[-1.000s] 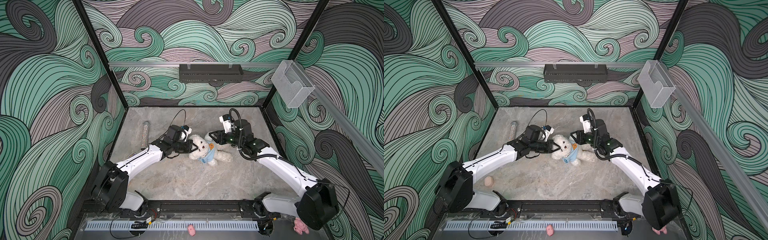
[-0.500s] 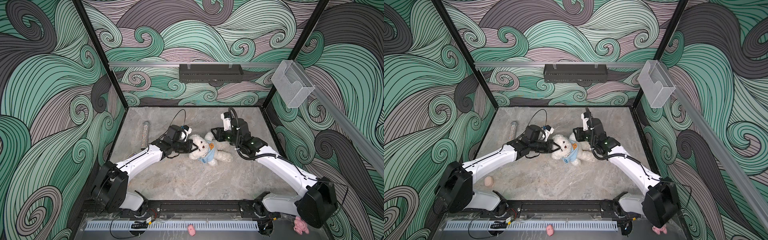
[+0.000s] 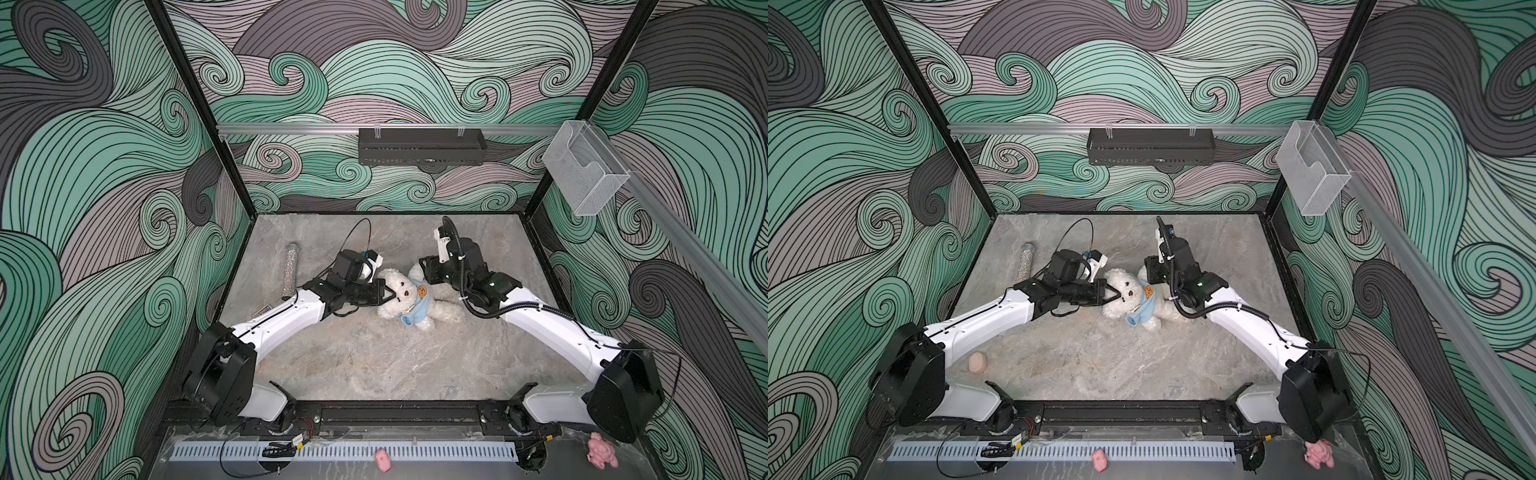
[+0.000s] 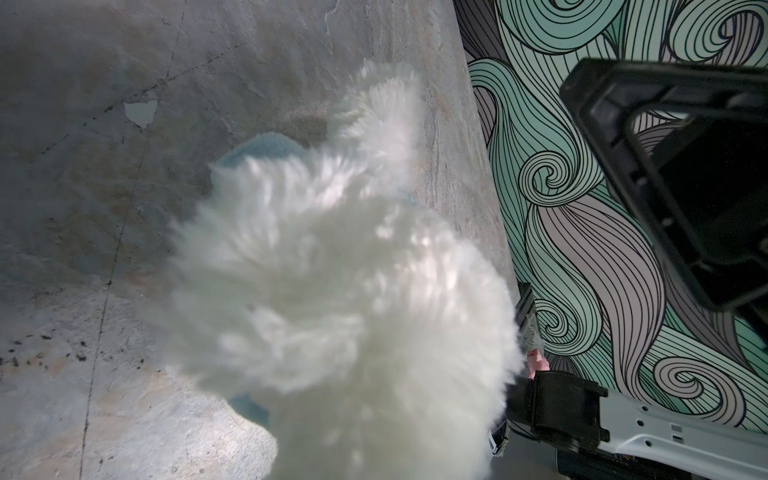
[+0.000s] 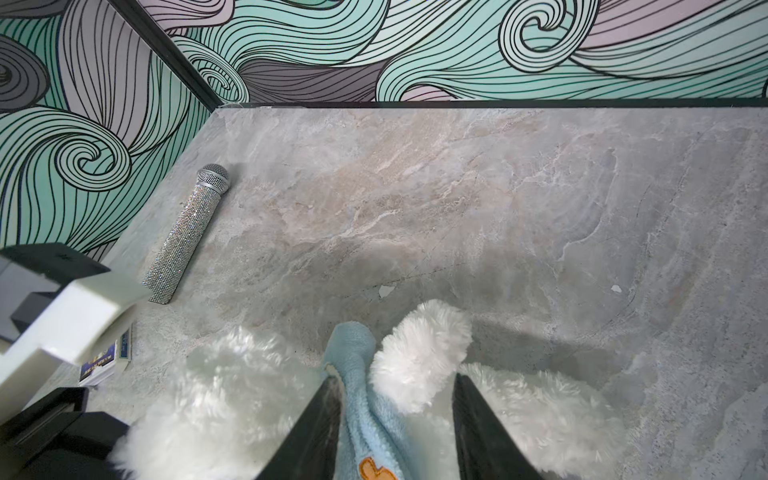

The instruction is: Dress the teddy bear

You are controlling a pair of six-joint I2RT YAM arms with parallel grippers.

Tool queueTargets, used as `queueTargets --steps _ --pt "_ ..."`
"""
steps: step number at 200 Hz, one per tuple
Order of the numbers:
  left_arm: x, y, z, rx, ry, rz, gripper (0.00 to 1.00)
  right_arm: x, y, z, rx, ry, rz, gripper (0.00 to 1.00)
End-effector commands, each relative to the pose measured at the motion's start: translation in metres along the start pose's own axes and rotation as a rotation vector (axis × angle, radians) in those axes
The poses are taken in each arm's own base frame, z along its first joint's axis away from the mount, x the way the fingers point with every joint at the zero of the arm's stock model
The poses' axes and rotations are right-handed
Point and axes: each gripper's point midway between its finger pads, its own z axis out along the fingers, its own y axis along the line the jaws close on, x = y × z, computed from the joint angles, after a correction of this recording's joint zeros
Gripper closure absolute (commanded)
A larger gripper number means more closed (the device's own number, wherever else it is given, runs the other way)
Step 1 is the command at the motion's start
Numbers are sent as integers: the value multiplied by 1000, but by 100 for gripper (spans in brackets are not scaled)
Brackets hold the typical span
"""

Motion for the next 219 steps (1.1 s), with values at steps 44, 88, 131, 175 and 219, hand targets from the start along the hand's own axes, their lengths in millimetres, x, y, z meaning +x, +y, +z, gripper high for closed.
queueTargets --steps 44,88,131,175,219 --pt "-21 -20 -14 25 -64 57 100 -7 2 -4 -66 -123 16 65" --pt "-22 -21 -11 31 -59 56 100 -4 1 -4 -49 -91 0 67" --pt "-21 -22 -11 32 -54 57 100 -4 0 -3 -47 -97 10 66" --pt "-24 -23 -16 29 -77 63 100 4 -3 -11 -34 -66 -21 48" --pt "-31 -24 -22 108 -130 -23 100 17 0 -41 -94 -75 -54 30"
